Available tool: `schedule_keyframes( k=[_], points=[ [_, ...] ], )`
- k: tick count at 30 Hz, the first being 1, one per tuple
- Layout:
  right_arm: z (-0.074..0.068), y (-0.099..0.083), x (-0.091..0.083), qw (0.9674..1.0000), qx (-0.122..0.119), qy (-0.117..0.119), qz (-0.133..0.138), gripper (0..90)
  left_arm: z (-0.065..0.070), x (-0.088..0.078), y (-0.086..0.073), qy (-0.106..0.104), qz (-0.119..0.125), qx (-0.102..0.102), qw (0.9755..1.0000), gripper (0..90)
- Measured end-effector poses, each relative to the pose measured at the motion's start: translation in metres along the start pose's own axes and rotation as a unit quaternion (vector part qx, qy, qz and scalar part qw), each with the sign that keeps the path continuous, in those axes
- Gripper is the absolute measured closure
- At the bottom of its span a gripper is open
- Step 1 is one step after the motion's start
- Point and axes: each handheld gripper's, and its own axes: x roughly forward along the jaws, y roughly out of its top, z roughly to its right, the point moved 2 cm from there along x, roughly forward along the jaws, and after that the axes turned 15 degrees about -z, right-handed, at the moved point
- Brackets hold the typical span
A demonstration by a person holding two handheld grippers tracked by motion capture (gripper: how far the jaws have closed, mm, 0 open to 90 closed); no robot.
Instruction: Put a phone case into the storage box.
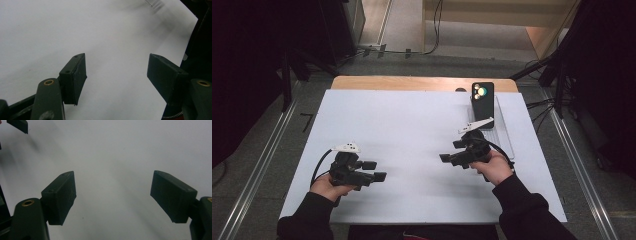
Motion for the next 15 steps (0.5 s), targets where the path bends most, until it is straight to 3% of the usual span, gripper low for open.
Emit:
schedule_keyframes(
  k=[15],
  points=[
    [0.001, -0.028, -0.008, 0.9999, -0.008, 0.003, -0.007, 18.8, 0.007, 0.005, -0.001, -0.002, -0.007, 0.018, 0.9998, 31.6]
  ],
)
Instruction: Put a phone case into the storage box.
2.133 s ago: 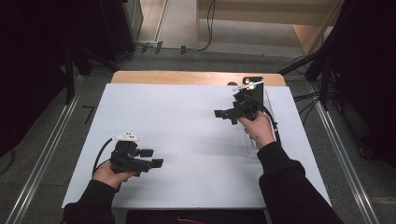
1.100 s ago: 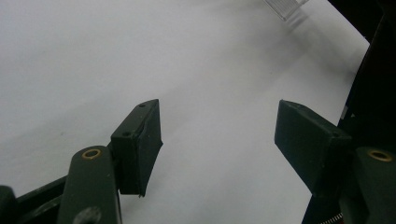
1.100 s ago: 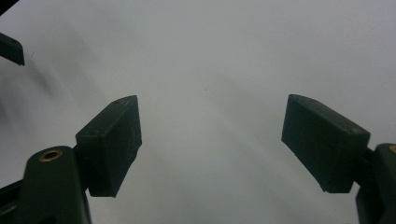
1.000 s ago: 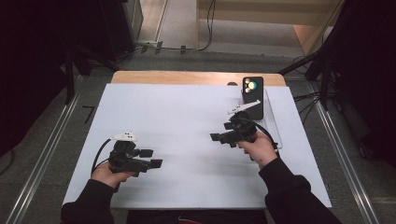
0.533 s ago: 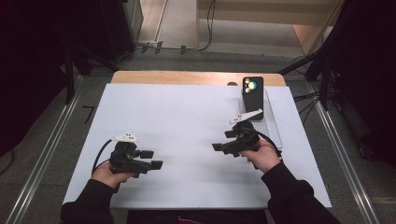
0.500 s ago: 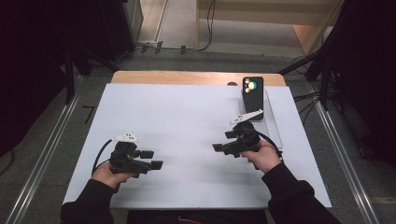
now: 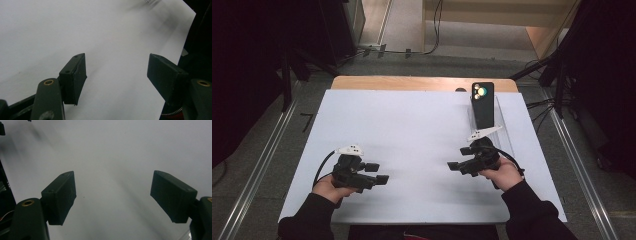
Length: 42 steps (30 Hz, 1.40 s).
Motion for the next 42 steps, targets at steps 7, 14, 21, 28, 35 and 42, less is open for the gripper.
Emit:
schedule_keyframes(
  k=[7, 14, 21, 28, 35, 42],
  points=[
    [0.002, -0.011, -0.001, 1.0, 0.0, 0.001, -0.007, 18.8, 0.001, 0.001, -0.002, 0.001, -0.002, 0.003, 1.0, 31.5],
    [0.003, -0.023, -0.004, 0.9999, 0.002, 0.005, -0.011, 18.8, 0.001, 0.0, -0.004, 0.001, -0.003, 0.003, 1.0, 31.5],
    [0.004, -0.036, -0.008, 0.9998, 0.005, 0.008, -0.015, 19.0, 0.0, 0.0, -0.007, 0.002, -0.004, 0.0, 1.0, 31.5],
    [0.004, -0.048, -0.01, 0.9997, 0.003, -0.001, -0.025, 18.9, 0.001, 0.0, -0.009, 0.002, -0.003, 0.0, 1.0, 31.5],
    [0.007, -0.056, -0.012, 0.9996, 0.006, 0.0, -0.027, 18.9, 0.001, -0.001, -0.011, 0.003, -0.002, 0.001, 1.0, 31.5],
    [0.011, -0.063, -0.012, 0.9992, 0.009, 0.011, -0.037, 18.9, 0.001, -0.001, -0.013, 0.004, -0.005, -0.001, 1.0, 31.5]
  ],
)
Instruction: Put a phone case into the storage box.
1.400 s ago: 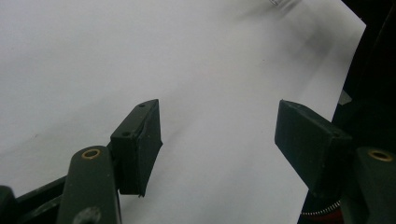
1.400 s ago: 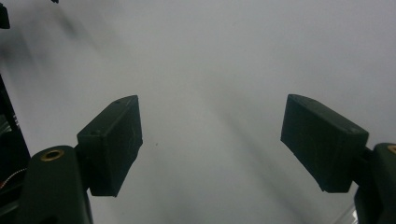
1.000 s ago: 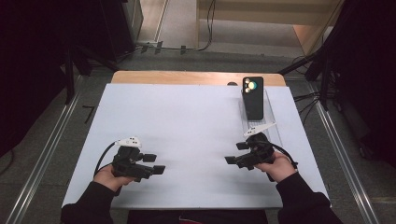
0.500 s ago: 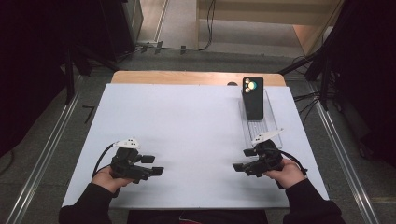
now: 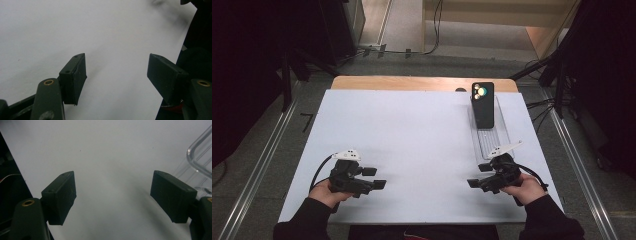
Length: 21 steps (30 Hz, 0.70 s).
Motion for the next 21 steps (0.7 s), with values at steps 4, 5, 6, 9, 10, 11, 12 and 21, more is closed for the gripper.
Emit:
schedule_keyframes(
  k=[4, 5, 6, 9, 10, 11, 12, 21],
  points=[
    [0.0011, -0.003, 0.0001, 1.0, -0.004, 0.0, 0.0, 18.9, 0.0003, 0.0, -0.0015, 0.0, 0.0, -0.001, 1.0, 31.5],
    [0.0015, -0.0037, 0.0, 1.0, -0.005, -0.001, -0.001, 18.9, 0.0001, 0.0001, -0.0019, -0.001, 0.001, -0.001, 1.0, 31.5],
    [0.002, -0.0043, 0.0001, 1.0, -0.005, -0.004, -0.002, 18.9, -0.0001, 0.0, -0.0022, -0.001, -0.001, -0.001, 1.0, 31.5],
    [0.0033, -0.0054, 0.0006, 0.9999, -0.007, -0.009, -0.001, 18.9, -0.0007, 0.0002, -0.0028, 0.001, -0.002, -0.002, 1.0, 31.5],
    [0.0034, -0.0053, 0.001, 0.9999, -0.009, -0.012, 0.001, 18.9, -0.001, 0.0004, -0.0028, 0.0, -0.003, -0.002, 1.0, 31.5],
    [0.0038, -0.005, 0.0016, 0.9999, -0.012, -0.012, 0.002, 18.9, -0.0011, 0.0008, -0.0028, -0.001, -0.003, -0.003, 1.0, 31.5],
    [0.0035, -0.0048, 0.0022, 0.9999, -0.01, -0.012, 0.001, 18.9, -0.0014, 0.0012, -0.0028, -0.001, -0.003, -0.002, 1.0, 31.5],
    [0.004, -0.0027, 0.0047, 0.9997, -0.019, -0.014, 0.005, 18.9, -0.0027, 0.0036, -0.0022, -0.002, -0.007, -0.004, 1.0, 31.5]
  ],
)
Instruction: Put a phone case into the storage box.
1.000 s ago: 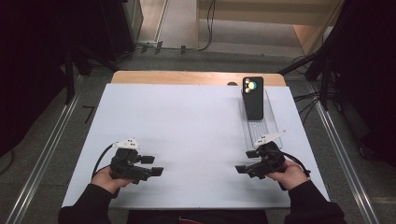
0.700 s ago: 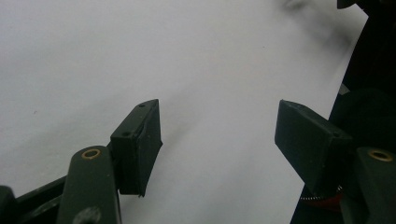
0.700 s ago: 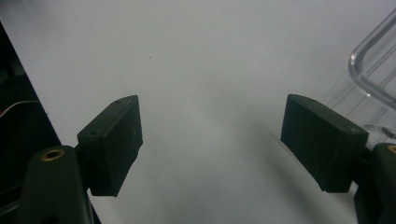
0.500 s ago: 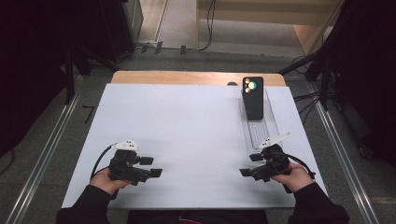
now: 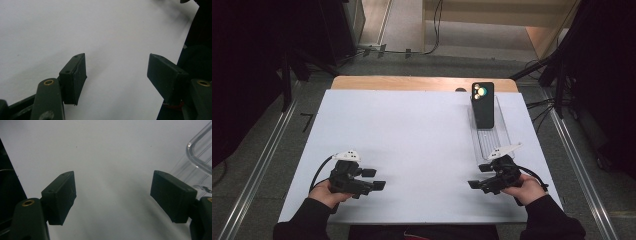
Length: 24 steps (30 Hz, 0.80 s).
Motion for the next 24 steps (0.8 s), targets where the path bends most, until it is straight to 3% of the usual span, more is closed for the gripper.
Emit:
schedule_keyframes(
  k=[24],
  points=[
    [0.0013, -0.001, 0.0008, 1.0, 0.001, -0.002, -0.003, 18.9, -0.0001, 0.0016, 0.0002, -0.001, -0.004, 0.001, 1.0, 31.5]
  ],
)
